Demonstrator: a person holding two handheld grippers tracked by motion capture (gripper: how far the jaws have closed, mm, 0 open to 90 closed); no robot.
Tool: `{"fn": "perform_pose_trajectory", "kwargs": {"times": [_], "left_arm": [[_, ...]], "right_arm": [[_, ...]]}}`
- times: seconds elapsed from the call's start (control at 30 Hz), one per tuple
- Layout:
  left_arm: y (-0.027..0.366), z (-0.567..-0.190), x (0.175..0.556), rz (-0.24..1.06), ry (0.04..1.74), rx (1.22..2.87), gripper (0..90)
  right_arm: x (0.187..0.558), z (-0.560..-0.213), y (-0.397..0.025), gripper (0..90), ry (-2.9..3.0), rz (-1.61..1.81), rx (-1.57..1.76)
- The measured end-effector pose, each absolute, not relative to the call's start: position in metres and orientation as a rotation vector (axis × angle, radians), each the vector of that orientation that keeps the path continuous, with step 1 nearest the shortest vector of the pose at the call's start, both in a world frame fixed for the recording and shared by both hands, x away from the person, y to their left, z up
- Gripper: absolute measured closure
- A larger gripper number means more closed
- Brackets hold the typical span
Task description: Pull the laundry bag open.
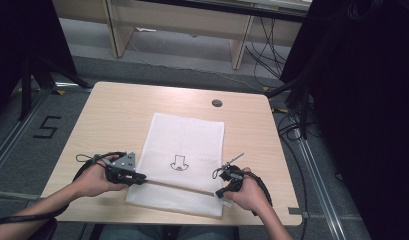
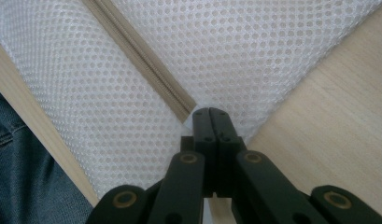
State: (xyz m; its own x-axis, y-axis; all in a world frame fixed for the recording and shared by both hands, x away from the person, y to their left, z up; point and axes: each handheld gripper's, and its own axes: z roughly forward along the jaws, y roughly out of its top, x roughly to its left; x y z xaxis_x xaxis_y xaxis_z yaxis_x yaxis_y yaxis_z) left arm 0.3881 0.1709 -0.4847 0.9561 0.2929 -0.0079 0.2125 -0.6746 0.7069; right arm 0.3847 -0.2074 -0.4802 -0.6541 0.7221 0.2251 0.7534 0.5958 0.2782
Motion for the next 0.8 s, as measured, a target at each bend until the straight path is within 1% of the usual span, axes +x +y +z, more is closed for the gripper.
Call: {"fn": "perform_pose_trajectory", "kwargs": {"times": [0.1, 0.13, 0.17, 0.2, 0.23, 0.3, 0.37, 0.4, 0.43, 0.47, 0.57, 0.67, 0.8], "left_arm": [[0.171, -0.487, 0.386, 0.131, 0.360, 2.328, 82.2], [0.172, -0.487, 0.388, 0.142, 0.334, 2.345, 82.3], [0.172, -0.488, 0.388, 0.116, 0.348, 2.338, 82.2], [0.172, -0.489, 0.386, 0.133, 0.355, 2.335, 82.2], [0.172, -0.489, 0.386, 0.133, 0.360, 2.330, 82.2], [0.172, -0.490, 0.386, 0.121, 0.359, 2.326, 82.2], [0.177, -0.489, 0.386, 0.233, 0.309, 2.437, 82.3], [0.184, -0.489, 0.388, 0.192, 0.330, 2.423, 82.3], [0.186, -0.492, 0.386, 0.118, 0.430, 2.321, 82.3], [0.189, -0.491, 0.385, 0.110, 0.429, 2.309, 82.3], [0.187, -0.490, 0.381, 0.149, 0.390, 2.345, 82.2], [0.188, -0.491, 0.382, 0.122, 0.411, 2.321, 82.2], [0.189, -0.491, 0.380, 0.123, 0.401, 2.339, 82.2]], "right_arm": [[0.385, -0.479, -0.207, 90.0, -2.729, -0.527, -1.254], [0.385, -0.480, -0.207, 90.0, -2.741, -0.535, -1.252], [0.385, -0.480, -0.207, 90.0, -2.736, -0.530, -1.266], [0.385, -0.480, -0.206, 90.0, -2.734, -0.528, -1.274], [0.386, -0.481, -0.207, 90.0, -2.774, -0.531, -1.231], [0.385, -0.480, -0.205, 90.0, -2.755, -0.528, -1.247], [0.385, -0.479, -0.205, 90.0, -2.749, -0.510, -1.264], [0.385, -0.478, -0.206, 90.0, -2.776, -0.486, -1.276], [0.385, -0.477, -0.207, 90.0, -2.791, -0.477, -1.289], [0.387, -0.478, -0.211, 90.0, -2.803, -0.498, -1.259], [0.387, -0.478, -0.211, 90.0, -2.780, -0.497, -1.277], [0.386, -0.478, -0.209, 90.0, -2.791, -0.478, -1.288], [0.387, -0.478, -0.212, 90.0, -2.769, -0.514, -1.288]]}}
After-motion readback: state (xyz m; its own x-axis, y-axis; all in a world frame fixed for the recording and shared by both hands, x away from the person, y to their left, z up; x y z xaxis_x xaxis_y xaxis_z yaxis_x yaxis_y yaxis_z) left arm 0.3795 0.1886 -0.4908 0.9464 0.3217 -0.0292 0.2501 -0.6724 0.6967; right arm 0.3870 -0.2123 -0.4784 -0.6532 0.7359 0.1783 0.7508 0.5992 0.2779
